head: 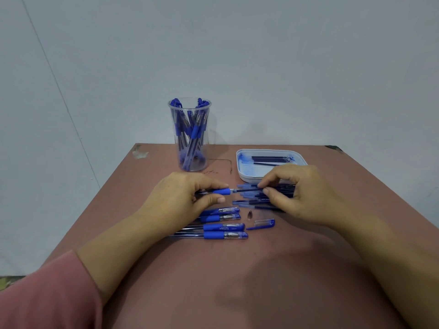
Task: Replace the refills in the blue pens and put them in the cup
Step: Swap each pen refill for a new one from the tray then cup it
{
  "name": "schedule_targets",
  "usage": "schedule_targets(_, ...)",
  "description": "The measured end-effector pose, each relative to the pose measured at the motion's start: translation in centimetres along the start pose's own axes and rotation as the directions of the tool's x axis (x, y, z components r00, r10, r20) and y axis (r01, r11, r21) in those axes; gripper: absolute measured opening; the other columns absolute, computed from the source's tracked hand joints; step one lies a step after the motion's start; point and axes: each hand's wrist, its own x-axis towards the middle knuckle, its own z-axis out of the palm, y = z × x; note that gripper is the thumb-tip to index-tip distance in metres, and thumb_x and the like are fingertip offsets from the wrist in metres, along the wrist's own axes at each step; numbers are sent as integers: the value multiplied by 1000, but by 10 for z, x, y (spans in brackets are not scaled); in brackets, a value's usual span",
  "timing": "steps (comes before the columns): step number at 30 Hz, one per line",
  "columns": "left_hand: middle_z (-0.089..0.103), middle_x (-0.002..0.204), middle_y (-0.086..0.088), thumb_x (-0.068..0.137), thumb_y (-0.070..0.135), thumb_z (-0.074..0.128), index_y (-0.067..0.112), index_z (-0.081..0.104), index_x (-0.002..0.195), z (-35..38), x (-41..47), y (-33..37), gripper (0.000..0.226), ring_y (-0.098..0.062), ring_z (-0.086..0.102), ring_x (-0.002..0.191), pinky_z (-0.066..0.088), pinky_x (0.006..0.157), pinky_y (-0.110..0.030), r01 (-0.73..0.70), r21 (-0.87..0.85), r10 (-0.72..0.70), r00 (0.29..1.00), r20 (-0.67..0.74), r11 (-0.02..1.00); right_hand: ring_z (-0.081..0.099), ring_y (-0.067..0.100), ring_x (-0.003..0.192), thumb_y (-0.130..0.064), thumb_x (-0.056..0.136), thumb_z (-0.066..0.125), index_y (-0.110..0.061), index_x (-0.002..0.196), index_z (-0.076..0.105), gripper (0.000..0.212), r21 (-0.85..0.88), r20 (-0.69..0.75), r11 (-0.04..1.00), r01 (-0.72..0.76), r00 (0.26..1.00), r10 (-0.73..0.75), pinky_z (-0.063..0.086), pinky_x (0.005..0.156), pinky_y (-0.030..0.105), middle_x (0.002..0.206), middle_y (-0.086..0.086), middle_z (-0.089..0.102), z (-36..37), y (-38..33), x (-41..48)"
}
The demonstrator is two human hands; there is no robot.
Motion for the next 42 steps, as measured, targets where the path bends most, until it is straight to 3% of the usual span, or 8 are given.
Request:
schedule_targets(7,70,96,22,83,54,62,41,69,114,2,0,3,34,3,62,85,54,74,-28,-20,4,20,999,34,1000,58,-3,85,-36,86,65,-34,109,70,24,-74,47,988,137,990,-133,46,75,16,93,-22,68,18,-5,6)
schedule_targets(11,70,95,24,84,46,68,40,70,112,2,1,-3,29,4,62,84,54,75,-28,-18,13,18,1000,11,1000,59,0,82,-25,86,65,-34,106,72,22,-74,19,993,91,996,-90,47,73,19,89,-25,68,13,4,3)
schedule_targets(14,65,87,32,82,55,60,41,71,111,-1,2,-7,34,6,60,82,51,72,-22,-11,11,11,1000,-15,1000,60,1,84,-23,83,66,-32,101,74,21,-69,-21,996,58,998,-60,46,74,14,86,-33,62,3,10,-1)
schedule_targets(17,67,93,30,79,60,55,41,71,111,-3,3,-12,41,4,62,84,52,74,-23,4,16,-4,999,-39,1000,60,3,86,-16,84,72,-38,99,72,26,-88,0,996,-16,1000,16,49,78,21,83,-33,63,-4,23,-5)
schedule_targets(23,70,99,25,80,59,56,41,70,112,-1,3,-12,40,3,63,86,54,77,-27,11,7,-11,1000,-25,1000,54,1,89,-28,86,67,-37,104,71,20,-220,143,975,32,990,0,48,80,29,86,-34,59,1,35,4)
schedule_targets(29,69,95,28,82,57,56,40,71,112,1,4,-11,38,3,61,81,50,72,-21,10,4,-10,1000,-15,1000,56,3,92,-38,85,66,-35,105,70,21,-249,99,967,46,995,-22,46,86,30,94,-33,58,-4,39,13)
schedule_targets(35,70,99,24,82,62,53,39,70,113,0,2,-16,42,0,64,84,54,75,-31,10,-2,-10,1000,-25,1000,48,6,100,-32,93,59,-30,116,66,24,-367,161,918,-147,962,219,32,77,22,109,-13,63,-31,54,47)
schedule_targets(42,69,99,28,84,67,51,41,69,114,-2,3,-19,43,-1,64,80,53,70,-27,-22,29,23,999,-37,999,53,9,97,-31,92,60,-34,118,65,26,-458,264,870,-183,906,330,39,82,26,116,-7,65,-19,77,76)
